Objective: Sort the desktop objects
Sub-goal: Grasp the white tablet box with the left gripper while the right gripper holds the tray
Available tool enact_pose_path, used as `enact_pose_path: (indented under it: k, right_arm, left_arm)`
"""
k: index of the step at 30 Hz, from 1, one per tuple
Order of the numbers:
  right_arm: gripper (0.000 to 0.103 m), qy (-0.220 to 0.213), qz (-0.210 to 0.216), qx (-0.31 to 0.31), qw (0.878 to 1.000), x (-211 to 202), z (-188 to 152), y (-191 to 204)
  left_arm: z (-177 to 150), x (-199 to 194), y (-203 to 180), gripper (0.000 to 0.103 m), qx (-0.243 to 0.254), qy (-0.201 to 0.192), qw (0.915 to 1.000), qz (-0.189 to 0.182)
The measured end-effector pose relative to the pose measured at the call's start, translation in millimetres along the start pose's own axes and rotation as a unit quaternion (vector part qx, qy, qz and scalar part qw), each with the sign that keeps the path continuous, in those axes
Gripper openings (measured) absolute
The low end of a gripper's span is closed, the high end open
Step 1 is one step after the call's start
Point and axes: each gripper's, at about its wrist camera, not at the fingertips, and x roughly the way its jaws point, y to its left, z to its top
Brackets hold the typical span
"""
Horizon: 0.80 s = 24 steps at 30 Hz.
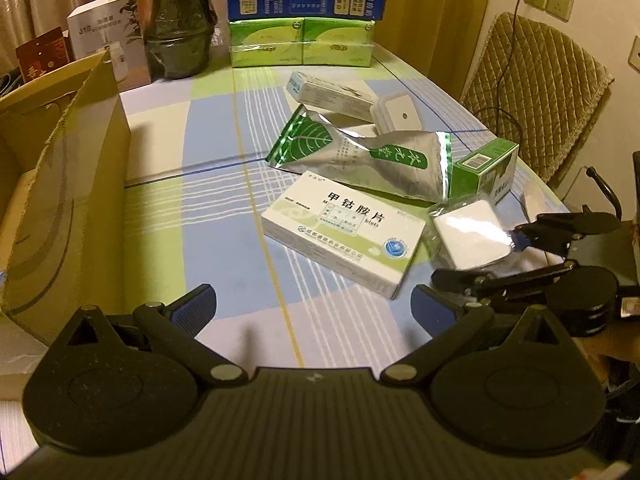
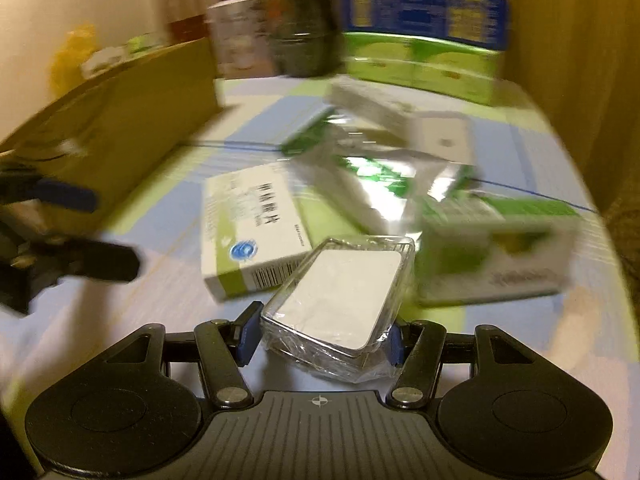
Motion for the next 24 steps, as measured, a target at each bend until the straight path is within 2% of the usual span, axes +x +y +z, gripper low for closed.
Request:
enact_pose_path:
  k: [3, 5, 12, 16, 18, 19, 20, 21, 23, 24]
  right_arm:
    - [0.057, 0.01, 0.045, -0.03, 0.999, -1.9, -6.7, 17.2]
    - [0.057, 0.005, 0.045, -0.02, 0.999, -5.3, -12.2, 19.4]
    - [0.057, -0.021, -0.021, 0.052, 0.998, -18.4, -20.1, 4.4]
    - [0.058, -0.03, -0.046, 0.075, 0.996, -22.1, -21.0, 0.3]
    - [0.064, -0.031, -0.061, 0.085, 0.994, -25.3, -22.5, -0.1]
    - [0.071, -0.031, -0.069, 0.089, 0.993, -27.3, -24.0, -0.6]
    - [0.076, -0.032, -0.075, 0.095, 0.992, -28.4, -24.7, -1.0]
    - [0.077, -0.035, -0.082, 0.102, 0.991, -29.8, -25.9, -1.3]
    - [0.079, -0.038, -0.092, 0.111, 0.989, -31.8, -28.1, -1.3]
    - [0.079, -0.04, -0.094, 0.117, 0.988, -33.1, -29.1, -1.6]
  left_arm:
    - [0.4, 0.0, 3.0, 0.102, -0.007, -0.003, 1.0, 0.001]
    - [0.0, 2.8, 4.5, 0.102, -0.01, -0.001, 1.0, 0.002]
    - [3.3, 28.4, -2.3, 0.102, -0.01, 0.0, 0.9998, 0.016]
    - [9.9, 48.1, -7.1, 0.102, -0.04, -0.007, 0.9989, 0.022]
    - [13.1, 57.6, -9.6, 0.101, -0.051, -0.009, 0.9984, 0.023]
    - [14.3, 62.0, -10.5, 0.101, -0.053, -0.009, 0.9983, 0.024]
    - [15.3, 66.7, -12.1, 0.097, -0.051, -0.007, 0.9983, 0.028]
    - [16.0, 71.1, -13.3, 0.093, -0.046, -0.005, 0.9983, 0.036]
    - [15.8, 76.7, -13.6, 0.078, -0.038, 0.003, 0.9984, 0.041]
    - [14.8, 77.0, -13.4, 0.076, -0.035, 0.006, 0.9984, 0.043]
